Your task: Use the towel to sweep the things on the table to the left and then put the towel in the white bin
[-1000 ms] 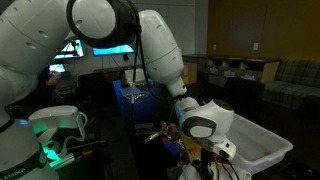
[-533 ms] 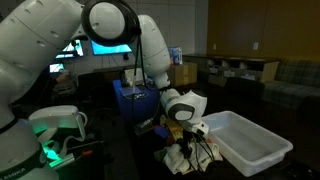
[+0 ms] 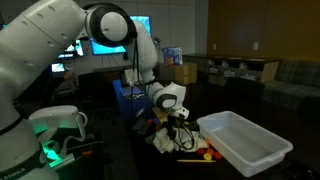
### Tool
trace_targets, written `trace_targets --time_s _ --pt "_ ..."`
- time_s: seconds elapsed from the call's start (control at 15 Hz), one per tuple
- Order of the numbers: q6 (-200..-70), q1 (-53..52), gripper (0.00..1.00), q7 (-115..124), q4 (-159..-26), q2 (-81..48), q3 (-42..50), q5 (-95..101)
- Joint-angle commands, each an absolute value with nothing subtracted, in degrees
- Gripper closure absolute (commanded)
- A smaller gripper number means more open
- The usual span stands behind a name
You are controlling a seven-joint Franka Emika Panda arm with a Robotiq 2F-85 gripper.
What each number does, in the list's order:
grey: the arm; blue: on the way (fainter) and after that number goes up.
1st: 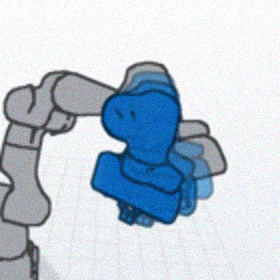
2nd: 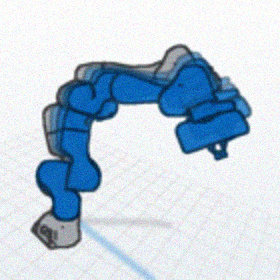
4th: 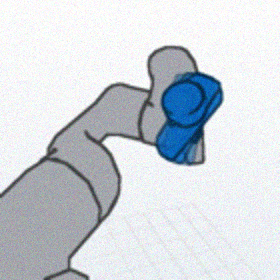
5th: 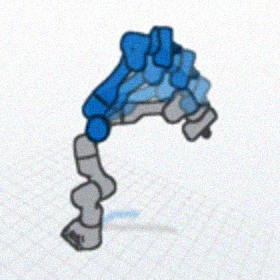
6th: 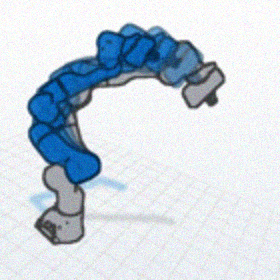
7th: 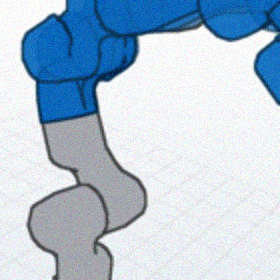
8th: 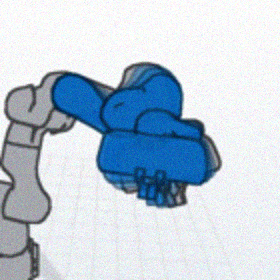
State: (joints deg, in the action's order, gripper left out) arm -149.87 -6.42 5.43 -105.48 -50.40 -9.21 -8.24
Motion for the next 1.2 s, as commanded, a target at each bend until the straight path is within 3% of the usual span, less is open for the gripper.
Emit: trace_targets --time_s 0.0,0.47,1.13 --pt "-150.7 -9.4 0.96 8.1 -104.1 -50.4 -11.4 -10.2" --pt "-150.1 -8.8 0.96 5.6 -105.3 -46.4 -15.8 -12.8" --pt "-135.4 11.1 0.96 -23.9 -117.7 -26.8 -22.8 -23.5"
